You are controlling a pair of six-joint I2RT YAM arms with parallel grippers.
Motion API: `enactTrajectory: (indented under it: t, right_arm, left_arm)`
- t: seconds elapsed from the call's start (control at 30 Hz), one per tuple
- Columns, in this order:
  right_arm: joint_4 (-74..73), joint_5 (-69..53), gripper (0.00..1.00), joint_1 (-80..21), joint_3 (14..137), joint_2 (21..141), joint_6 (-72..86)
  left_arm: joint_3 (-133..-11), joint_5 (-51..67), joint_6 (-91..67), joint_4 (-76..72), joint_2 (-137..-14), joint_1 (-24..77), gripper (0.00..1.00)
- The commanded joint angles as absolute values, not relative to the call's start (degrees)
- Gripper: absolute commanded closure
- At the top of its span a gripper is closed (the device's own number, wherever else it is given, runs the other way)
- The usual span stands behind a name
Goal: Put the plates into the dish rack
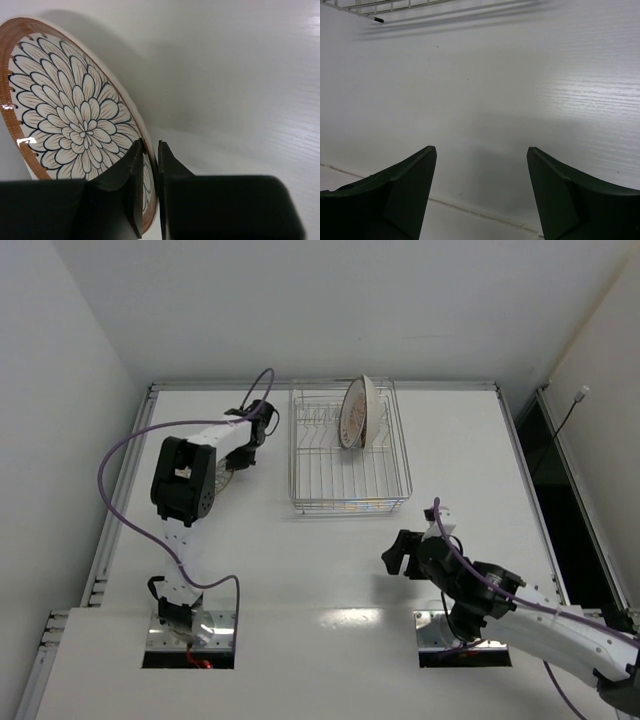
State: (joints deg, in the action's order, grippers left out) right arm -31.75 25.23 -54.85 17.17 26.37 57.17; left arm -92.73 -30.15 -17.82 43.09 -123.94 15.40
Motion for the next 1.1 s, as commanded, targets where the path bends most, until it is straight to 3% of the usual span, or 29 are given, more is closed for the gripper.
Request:
enactTrajectory:
  t: [0.0,0.13,0.3,0.43,0.83,0.97,1.07]
  right_arm:
    - [-29.2,25.1,0.29,-54.7,16.4,26.5,59.4]
    - [-29.2,25.1,0.29,-54.7,15.3,25.4,59.9]
    - [-29.2,25.1,0.29,-54.7,14.2,23.4,61.0]
    - [-29.2,25.1,0.29,-54.7,14.2,23.4,61.0]
    - [-28.7,25.1,0.28,-54.7,14.2,24.0,61.0]
    - [-28.7,25.1,0.28,-54.7,14.2,24.0,61.0]
    - [-28.7,25.1,0.28,-54.7,14.2,24.5,61.0]
  left_arm:
    - [-93.4,-17.9,-17.7,41.8,-127.6,14.9,1.0]
    - [-95.2,-15.7,-18.3,42.5,-126.0,14.9,1.0]
    - [-95.2,-11.7,-21.0,39.8,-112.5,15.5,1.0]
    - [-102.2,-14.1,-22.1,41.6,-107.1,17.1,1.0]
    - [-118.3,-15.3,-24.4,42.4,-102.5,21.6,1.0]
    - [-120.2,-12.2,-25.6,36.2,-99.5,24.1,1.0]
    - [-114.7,-8.2,-26.6,28.7,-95.5,24.9,1.0]
